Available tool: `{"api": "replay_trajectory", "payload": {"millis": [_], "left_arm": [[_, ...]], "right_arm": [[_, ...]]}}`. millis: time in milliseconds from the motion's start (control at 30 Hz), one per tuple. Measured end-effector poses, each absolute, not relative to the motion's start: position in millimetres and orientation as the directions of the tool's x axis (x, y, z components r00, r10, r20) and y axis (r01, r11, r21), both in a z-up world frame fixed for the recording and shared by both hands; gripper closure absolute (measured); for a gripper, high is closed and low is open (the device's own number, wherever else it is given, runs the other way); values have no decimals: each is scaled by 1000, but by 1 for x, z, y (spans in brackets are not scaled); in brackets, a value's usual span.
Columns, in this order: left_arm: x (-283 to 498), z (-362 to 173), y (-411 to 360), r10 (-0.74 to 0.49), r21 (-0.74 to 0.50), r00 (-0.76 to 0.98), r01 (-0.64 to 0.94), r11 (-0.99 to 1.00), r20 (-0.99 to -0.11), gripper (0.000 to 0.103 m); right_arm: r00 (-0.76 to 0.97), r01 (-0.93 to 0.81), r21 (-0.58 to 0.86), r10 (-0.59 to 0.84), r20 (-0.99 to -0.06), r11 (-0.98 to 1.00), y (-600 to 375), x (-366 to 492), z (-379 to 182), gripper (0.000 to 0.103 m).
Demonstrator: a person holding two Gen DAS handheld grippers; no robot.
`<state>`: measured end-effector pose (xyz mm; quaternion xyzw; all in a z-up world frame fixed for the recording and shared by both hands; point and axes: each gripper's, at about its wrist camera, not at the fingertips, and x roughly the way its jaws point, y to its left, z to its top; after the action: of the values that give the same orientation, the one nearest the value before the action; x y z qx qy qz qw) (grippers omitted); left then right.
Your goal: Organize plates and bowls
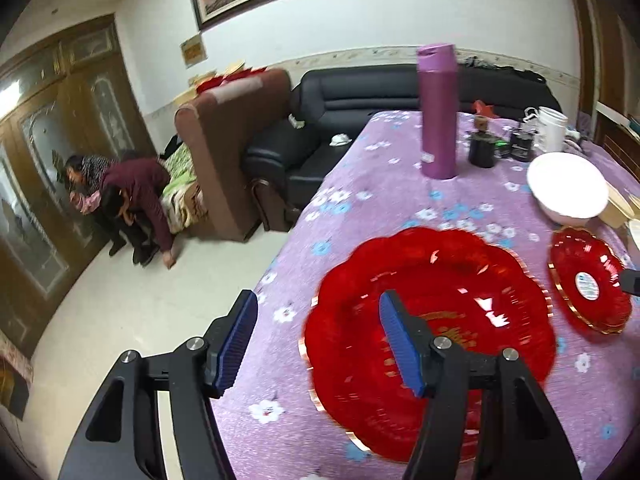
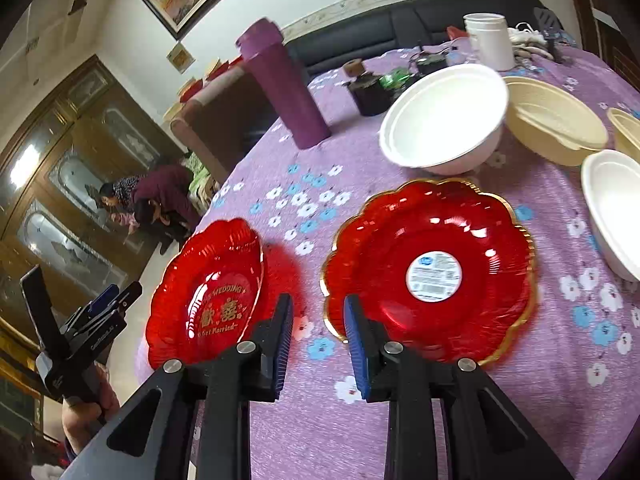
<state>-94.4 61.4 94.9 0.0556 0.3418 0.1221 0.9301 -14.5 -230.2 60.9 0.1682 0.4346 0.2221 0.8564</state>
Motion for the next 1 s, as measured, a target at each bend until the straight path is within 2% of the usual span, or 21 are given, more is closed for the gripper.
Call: {"api": "replay_trajectory", "payload": {"millis": [167, 367, 433, 600, 667, 767, 1000], "left_arm": [[-88, 109, 27, 205, 190, 759, -109, 976, -618, 40], [-61, 113, -35, -46, 54, 721, 115, 992, -691, 40], [-49, 109, -59, -90, 41, 704, 167, 985, -704, 40], [-13, 89, -101, -137, 22, 628, 239, 971, -766, 41], [1, 77, -108, -144, 7, 598, 243, 970, -789, 48], [20, 59, -114, -149, -17, 550, 238, 971, -821, 52], [41, 36, -124, -143, -27, 497, 234, 972, -856, 52]], "right_arm": [[549, -207, 497, 521, -654, 843, -256, -19, 61, 65], [602, -127, 522, 484, -635, 843, -299, -20, 61, 65], [625, -97, 520, 458, -632, 849, -315, -21, 62, 65], [634, -23, 535, 426, -645, 844, -344, -17, 52, 65], [630, -15, 542, 429, -647, 840, -348, -16, 47, 65], [610, -13, 548, 441, -658, 837, -349, -13, 38, 65], [574, 2, 512, 418, -704, 859, -337, -4, 20, 65]]}}
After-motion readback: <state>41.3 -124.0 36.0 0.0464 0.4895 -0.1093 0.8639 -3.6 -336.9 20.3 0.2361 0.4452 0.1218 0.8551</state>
